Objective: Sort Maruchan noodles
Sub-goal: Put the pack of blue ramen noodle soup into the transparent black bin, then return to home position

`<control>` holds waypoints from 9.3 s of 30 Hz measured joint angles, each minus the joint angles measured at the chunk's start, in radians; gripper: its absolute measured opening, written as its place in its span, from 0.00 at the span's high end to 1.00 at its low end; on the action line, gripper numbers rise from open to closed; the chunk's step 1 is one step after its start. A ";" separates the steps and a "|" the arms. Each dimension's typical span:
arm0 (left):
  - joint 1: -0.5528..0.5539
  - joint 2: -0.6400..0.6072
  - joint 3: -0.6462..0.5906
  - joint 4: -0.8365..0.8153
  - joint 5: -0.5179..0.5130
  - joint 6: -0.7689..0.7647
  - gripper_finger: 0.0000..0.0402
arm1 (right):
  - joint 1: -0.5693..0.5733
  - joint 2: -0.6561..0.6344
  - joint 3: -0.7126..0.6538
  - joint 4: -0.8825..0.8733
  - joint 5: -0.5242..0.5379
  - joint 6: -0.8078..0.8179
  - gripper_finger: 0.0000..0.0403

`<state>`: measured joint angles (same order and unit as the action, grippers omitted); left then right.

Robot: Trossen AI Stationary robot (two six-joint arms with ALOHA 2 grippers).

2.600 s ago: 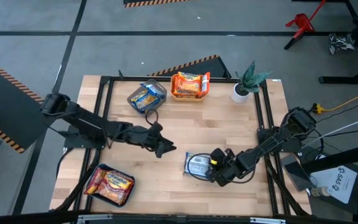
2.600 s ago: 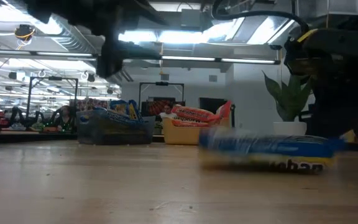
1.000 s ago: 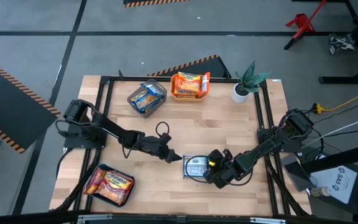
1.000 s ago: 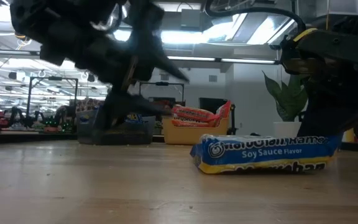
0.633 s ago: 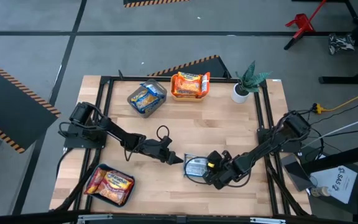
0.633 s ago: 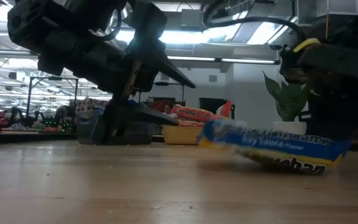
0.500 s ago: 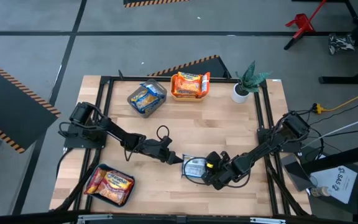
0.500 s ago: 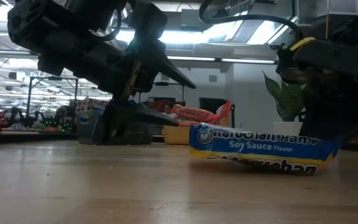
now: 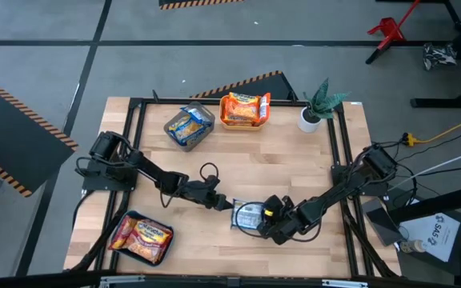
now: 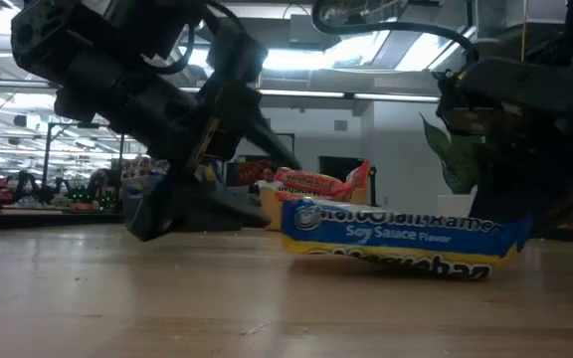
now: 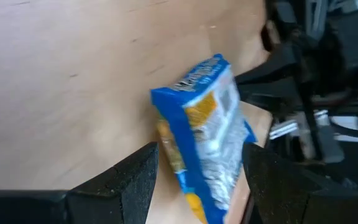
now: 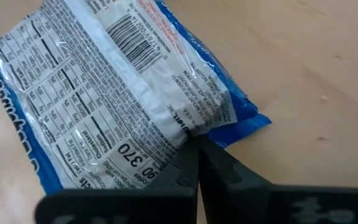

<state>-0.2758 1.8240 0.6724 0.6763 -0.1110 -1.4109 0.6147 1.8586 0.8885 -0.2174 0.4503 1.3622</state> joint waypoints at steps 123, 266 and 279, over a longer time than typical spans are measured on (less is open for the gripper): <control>0.342 -0.728 -0.014 -1.271 -0.786 2.161 0.70 | 0.070 -0.347 -0.002 -0.309 0.320 -0.102 1.00; 0.400 -0.664 0.407 -1.777 -0.182 1.507 0.38 | 0.072 -0.348 -0.002 -0.222 0.309 -0.166 1.00; 0.199 -1.222 -0.010 -0.824 -0.107 1.082 0.39 | -0.008 -0.349 -0.002 0.106 0.423 -0.513 1.00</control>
<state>-0.0769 0.6020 0.6621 -0.1481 -0.2180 -0.3291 0.6071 1.5098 0.8860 -0.1115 0.8729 0.8493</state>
